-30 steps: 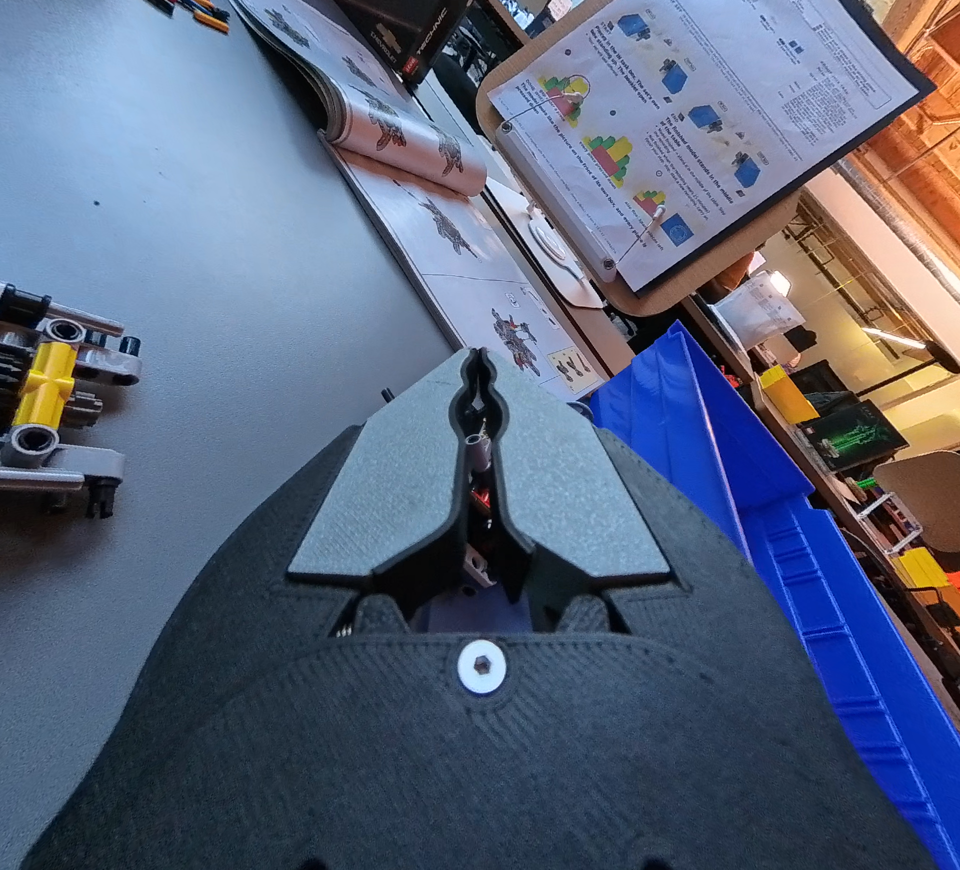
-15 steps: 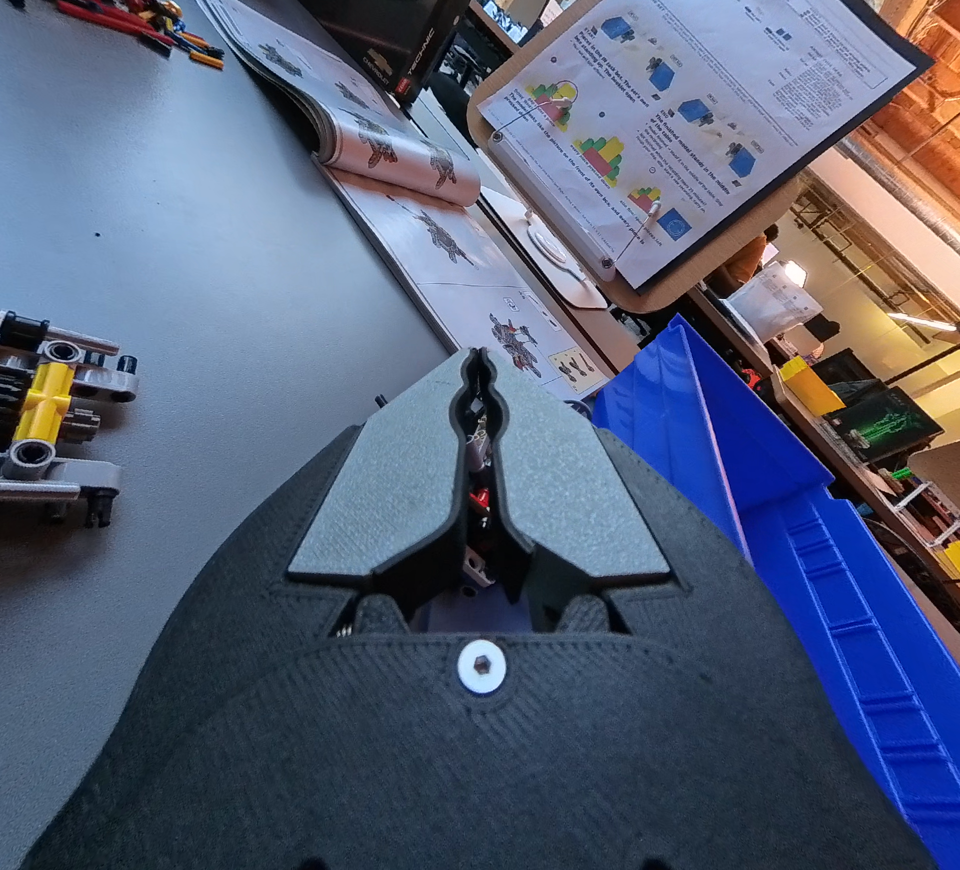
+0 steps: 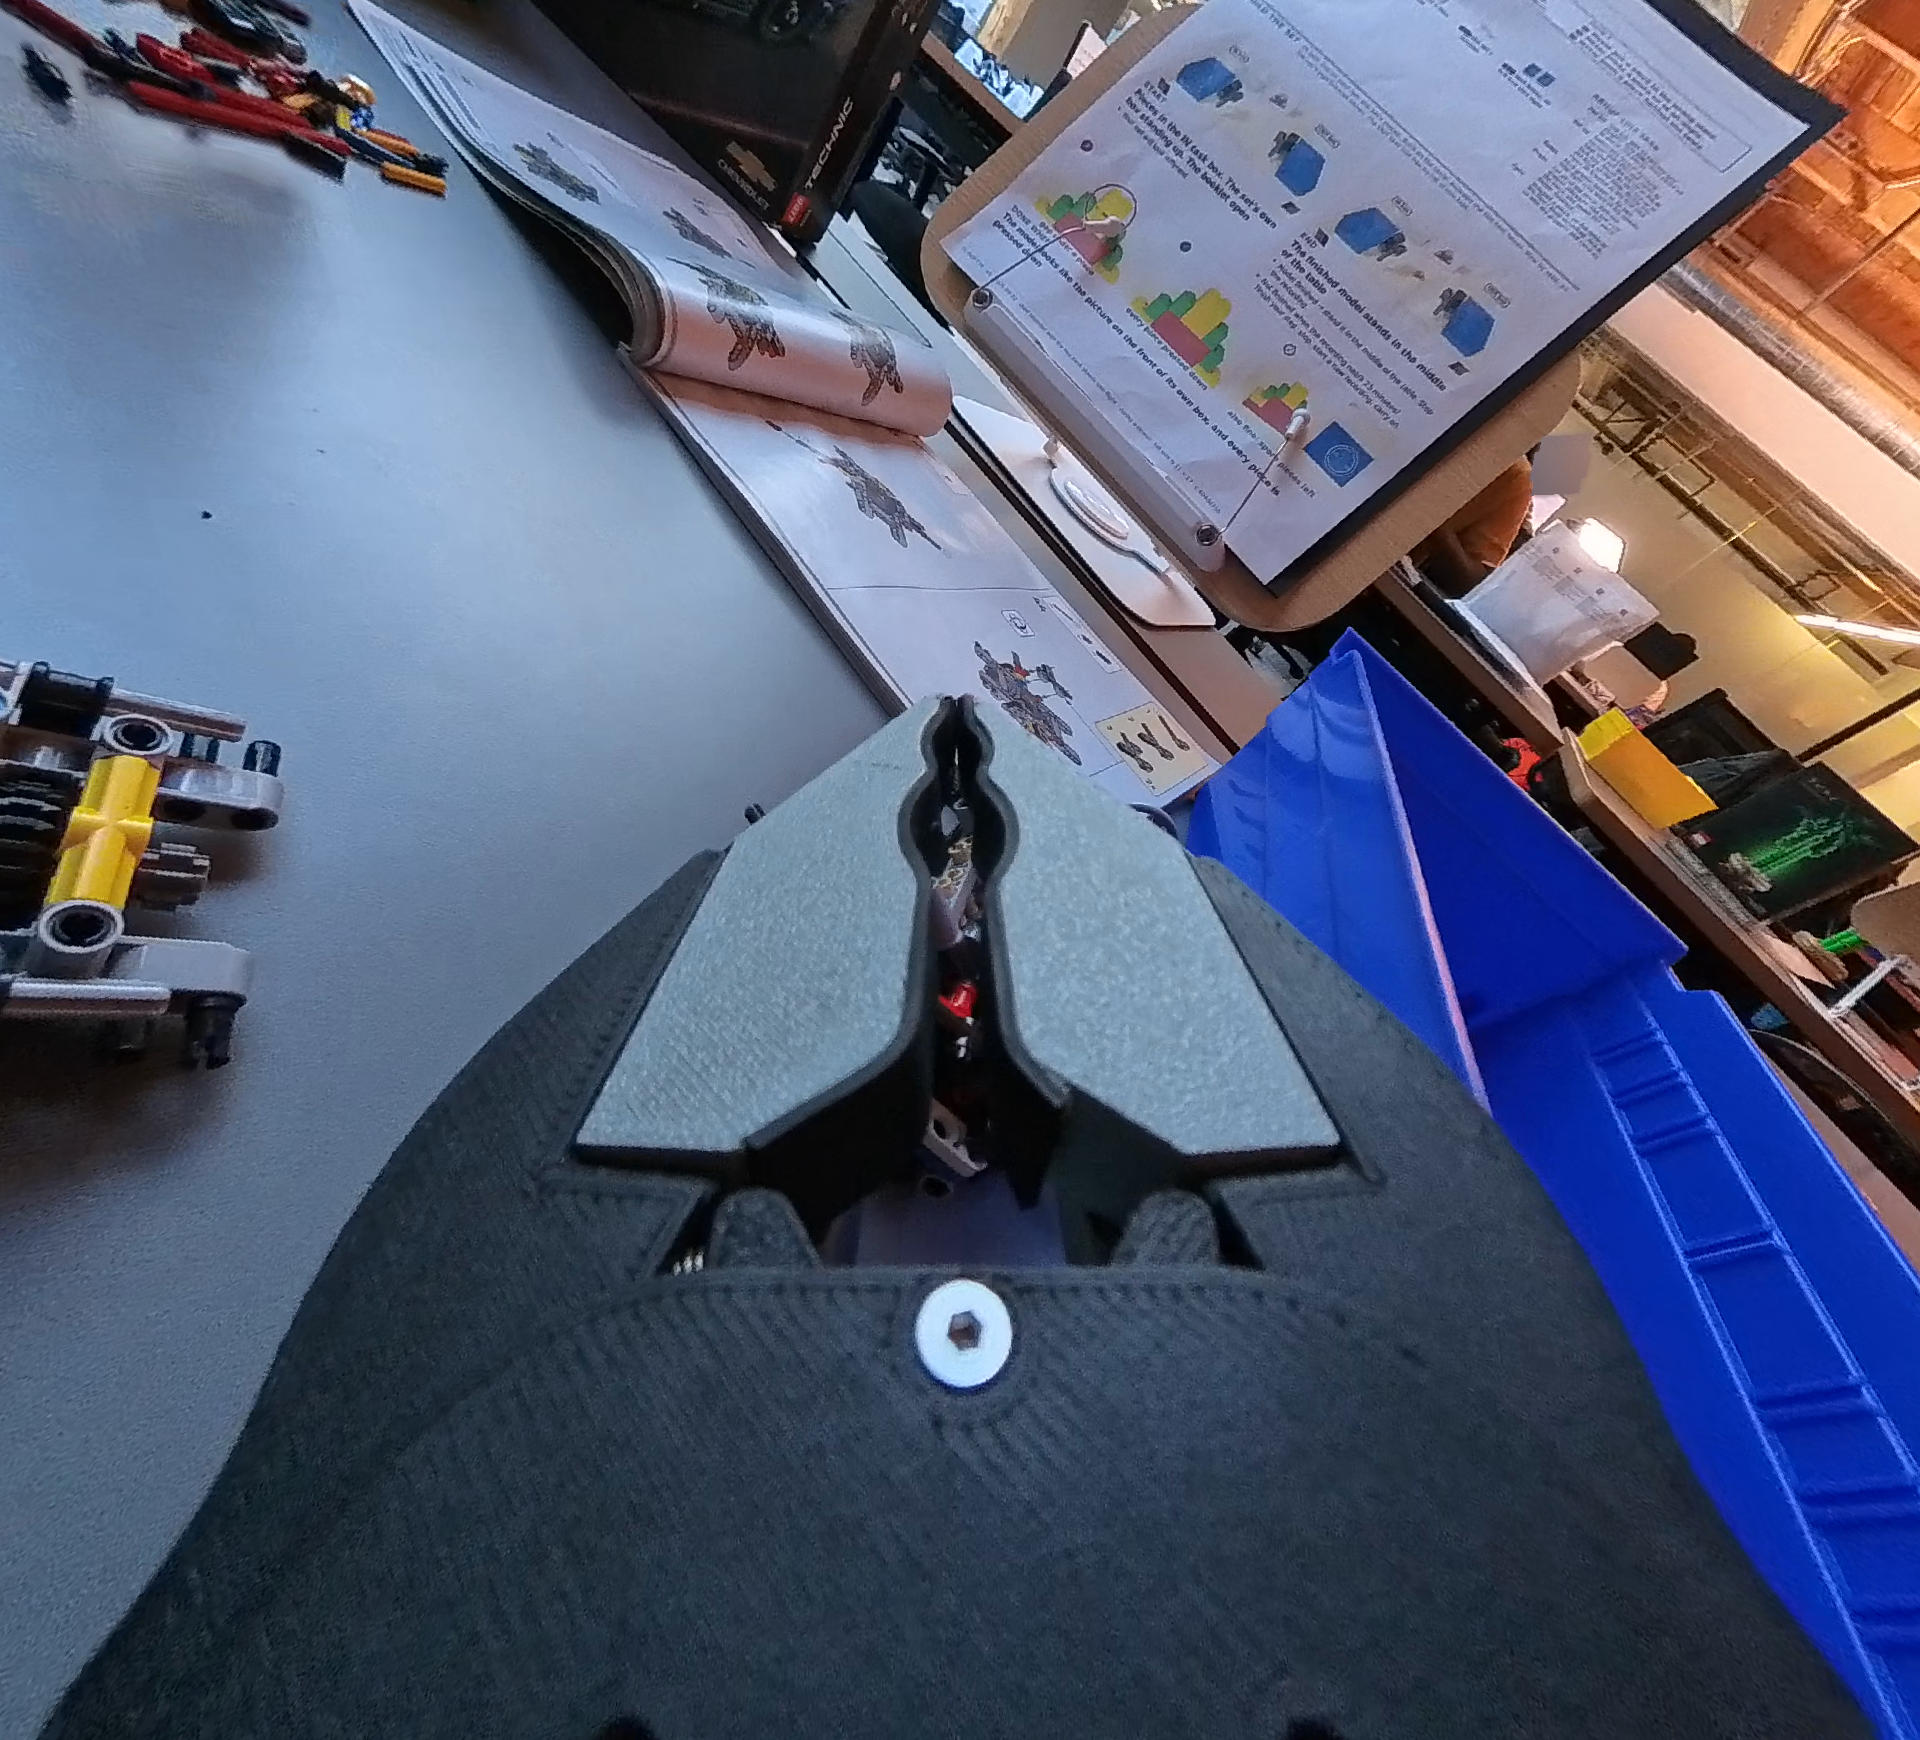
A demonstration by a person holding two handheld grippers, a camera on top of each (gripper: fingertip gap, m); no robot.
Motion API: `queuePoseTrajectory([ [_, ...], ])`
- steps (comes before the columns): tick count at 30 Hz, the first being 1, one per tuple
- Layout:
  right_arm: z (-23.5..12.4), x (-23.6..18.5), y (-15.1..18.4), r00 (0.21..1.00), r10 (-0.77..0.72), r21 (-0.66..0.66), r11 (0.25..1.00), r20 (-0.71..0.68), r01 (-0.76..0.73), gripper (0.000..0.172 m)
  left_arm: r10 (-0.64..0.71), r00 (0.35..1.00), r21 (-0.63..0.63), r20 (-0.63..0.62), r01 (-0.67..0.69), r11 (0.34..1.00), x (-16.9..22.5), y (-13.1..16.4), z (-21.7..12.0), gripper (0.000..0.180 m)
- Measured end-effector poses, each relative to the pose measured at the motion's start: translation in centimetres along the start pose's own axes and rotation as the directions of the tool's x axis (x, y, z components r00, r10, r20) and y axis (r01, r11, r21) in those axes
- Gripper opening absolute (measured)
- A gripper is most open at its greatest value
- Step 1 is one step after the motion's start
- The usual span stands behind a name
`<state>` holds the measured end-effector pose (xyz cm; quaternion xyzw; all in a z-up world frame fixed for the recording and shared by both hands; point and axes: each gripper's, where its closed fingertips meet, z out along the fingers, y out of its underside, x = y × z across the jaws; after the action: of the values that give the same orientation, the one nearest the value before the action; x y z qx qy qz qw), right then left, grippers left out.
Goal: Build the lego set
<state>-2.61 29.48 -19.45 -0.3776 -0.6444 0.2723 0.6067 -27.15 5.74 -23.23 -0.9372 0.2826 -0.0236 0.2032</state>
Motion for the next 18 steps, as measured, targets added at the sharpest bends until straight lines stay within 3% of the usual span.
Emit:
queuePoseTrajectory([
  [3,0.0,0.0,-0.1,1.000,0.004,0.006,1.000,0.002,-0.004,0.000,0.106,0.994,0.079,-0.016,-0.104,0.991,3.5,-5.5,0.3,0.022],
  [7,-0.3,0.1,-0.4,1.000,0.021,0.023,1.000,0.002,-0.021,0.000,0.145,0.986,0.061,-0.088,-0.140,0.988,7.0,-9.7,5.1,0.022],
  [9,-0.5,0.3,-0.7,0.999,0.044,0.039,0.998,0.000,-0.044,0.000,0.153,0.984,0.013,-0.093,-0.152,0.988,7.4,-9.8,7.6,0.022],
  [11,-0.7,0.5,-0.8,0.998,0.066,0.053,0.996,-0.001,-0.066,0.000,0.135,0.981,0.090,-0.138,-0.124,0.988,8.5,-11.3,8.2,0.022],
  [13,-0.9,0.7,-1.0,0.996,0.087,0.071,0.994,-0.001,-0.087,0.000,0.130,0.981,0.033,-0.142,-0.126,0.991,8.8,-10.8,8.6,0.037],
  [14,-1.0,0.7,-1.1,0.995,0.097,0.077,0.992,0.002,-0.097,0.000,0.140,0.982,0.029,-0.123,-0.137,0.990,8.9,-10.8,8.4,0.043],
  [18,-1.2,0.8,-1.4,0.991,0.132,0.097,0.986,0.020,-0.133,0.000,0.106,0.992,0.030,-0.066,-0.104,0.994,8.2,-9.7,6.0,0.039],
])
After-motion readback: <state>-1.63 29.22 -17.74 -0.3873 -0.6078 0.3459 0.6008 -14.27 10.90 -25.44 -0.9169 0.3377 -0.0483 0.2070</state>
